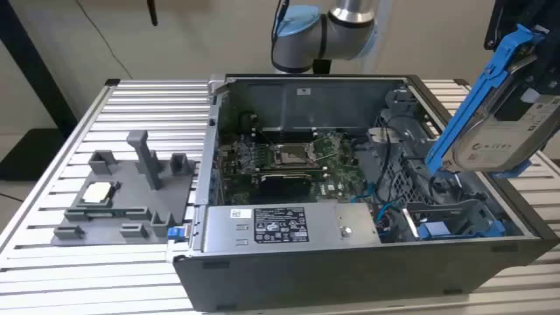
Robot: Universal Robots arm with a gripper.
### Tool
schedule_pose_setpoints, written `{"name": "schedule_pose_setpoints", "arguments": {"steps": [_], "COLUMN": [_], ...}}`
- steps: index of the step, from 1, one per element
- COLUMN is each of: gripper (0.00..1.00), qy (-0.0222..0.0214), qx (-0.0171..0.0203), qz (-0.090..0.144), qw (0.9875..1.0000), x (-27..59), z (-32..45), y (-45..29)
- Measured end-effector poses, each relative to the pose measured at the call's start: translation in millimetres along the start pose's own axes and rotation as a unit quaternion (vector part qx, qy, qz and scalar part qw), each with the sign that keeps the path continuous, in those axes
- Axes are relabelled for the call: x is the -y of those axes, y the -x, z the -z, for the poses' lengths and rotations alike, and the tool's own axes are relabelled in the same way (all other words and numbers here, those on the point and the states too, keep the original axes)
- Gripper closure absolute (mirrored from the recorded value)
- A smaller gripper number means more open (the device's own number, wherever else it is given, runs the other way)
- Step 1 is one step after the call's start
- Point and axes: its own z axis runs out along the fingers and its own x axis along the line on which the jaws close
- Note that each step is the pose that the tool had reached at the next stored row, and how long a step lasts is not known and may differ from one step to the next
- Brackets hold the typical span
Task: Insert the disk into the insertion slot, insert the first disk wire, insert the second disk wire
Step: 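Insert the disk into the insertion slot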
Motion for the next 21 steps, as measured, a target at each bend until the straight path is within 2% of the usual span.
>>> {"name": "schedule_pose_setpoints", "arguments": {"steps": [11,15,21], "gripper": [0.67,0.67,0.67], "qy": [0.0000,-0.0009,-0.0012], "qx": [0.0000,0.0001,0.0001], "qz": [0.000,0.000,0.000], "qw": [1.0000,1.0000,1.0000], "x": [0.0,0.3,0.6], "z": [-0.4,-4.9,-15.5], "y": [0.0,0.0,-0.1]}}
